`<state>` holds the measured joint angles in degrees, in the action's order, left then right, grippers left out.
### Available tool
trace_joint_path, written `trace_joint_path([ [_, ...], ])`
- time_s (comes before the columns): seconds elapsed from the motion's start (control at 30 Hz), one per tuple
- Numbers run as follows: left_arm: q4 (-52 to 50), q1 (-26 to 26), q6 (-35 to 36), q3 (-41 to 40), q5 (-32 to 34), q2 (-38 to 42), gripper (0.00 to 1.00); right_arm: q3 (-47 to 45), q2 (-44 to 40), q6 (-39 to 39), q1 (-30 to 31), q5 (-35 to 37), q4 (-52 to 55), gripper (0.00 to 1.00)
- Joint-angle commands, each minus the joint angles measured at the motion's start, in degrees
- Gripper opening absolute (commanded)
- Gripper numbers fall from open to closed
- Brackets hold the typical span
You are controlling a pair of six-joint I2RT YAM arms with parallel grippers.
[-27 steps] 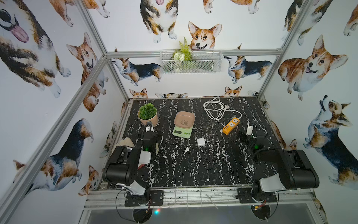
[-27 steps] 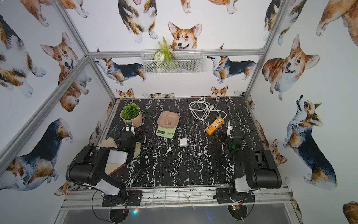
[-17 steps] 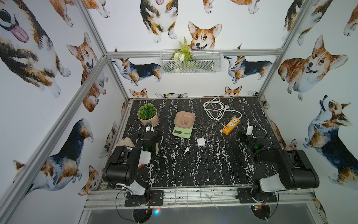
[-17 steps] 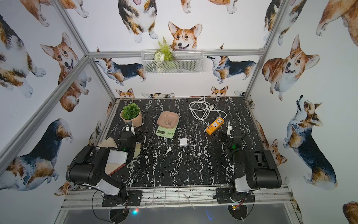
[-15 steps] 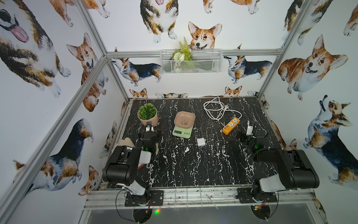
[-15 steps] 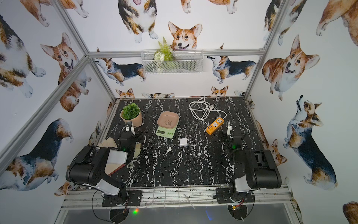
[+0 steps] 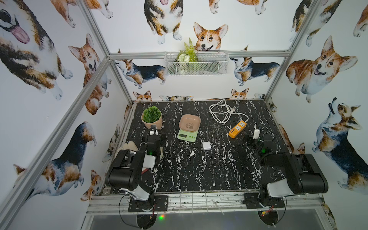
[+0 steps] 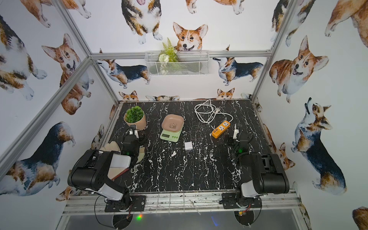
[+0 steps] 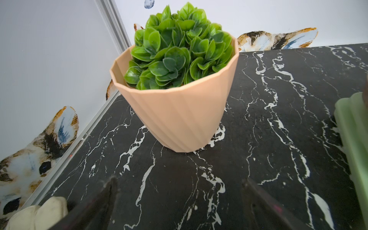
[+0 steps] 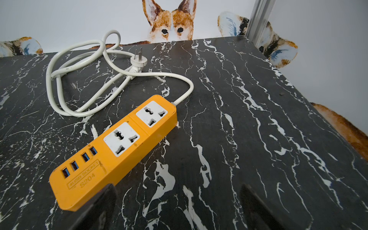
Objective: Charge the electronic scale
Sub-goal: Pick up the charging cable from the center of the board.
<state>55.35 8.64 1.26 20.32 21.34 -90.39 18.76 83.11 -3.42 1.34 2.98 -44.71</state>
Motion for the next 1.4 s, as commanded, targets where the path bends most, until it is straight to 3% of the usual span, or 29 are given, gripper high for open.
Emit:
trace_joint_path([
  [0.0,1.49,-0.01,-0.03,0.13,-0.23,0.09,1.0,0.24,0.04,0.47,-0.07,0.0,-2.3,1.0],
  [0.37,3.81,0.03,0.56,-1.2,-0.36,0.53,1.0,-0.1,-0.14,0.21,-0.09,0.95,-2.93,1.0],
  [0.47,0.75,-0.03,0.52,-1.14,-0.34,4.11,1.0,-0.02,-2.09,0.3,-0.11,1.01,-1.54,1.0],
  [0.63,-17.34,0.9,0.68,4.63,0.21,13.82,1.0,6.59,-10.91,-0.81,-0.1,1.81,17.1,1.0],
  [0.77,-24.91,3.0,-4.08,8.04,2.28,19.64,1.0,14.62,-16.45,-12.64,-0.17,3.37,31.89,1.0],
  [0.87,-34.94,6.64,-8.35,13.66,2.83,21.65,1.0,20.43,-18.5,-19.11,-0.12,-3.84,41.61,1.0],
  [1.0,-45.46,14.71,-7.84,22.04,3.14,20.12,1.0,27.11,-19.9,-31.72,-0.13,-13.08,54.57,0.99],
  [1.13,-47.48,22.28,-9.11,24.82,-2.73,18.58,1.0,30.19,-16.73,-33.4,0.18,-26.41,62.66,0.95],
  [1.27,-49.91,27.19,-13.67,27.59,-11.25,14.48,1.0,33.44,-13.06,-32.32,1.04,-24.37,76.06,0.97],
  [1.37,-54.42,30.68,-13.87,32.4,-10.69,10.63,1.0,31.51,-12.74,-33.6,1.15,-21.4,76.7,0.98],
])
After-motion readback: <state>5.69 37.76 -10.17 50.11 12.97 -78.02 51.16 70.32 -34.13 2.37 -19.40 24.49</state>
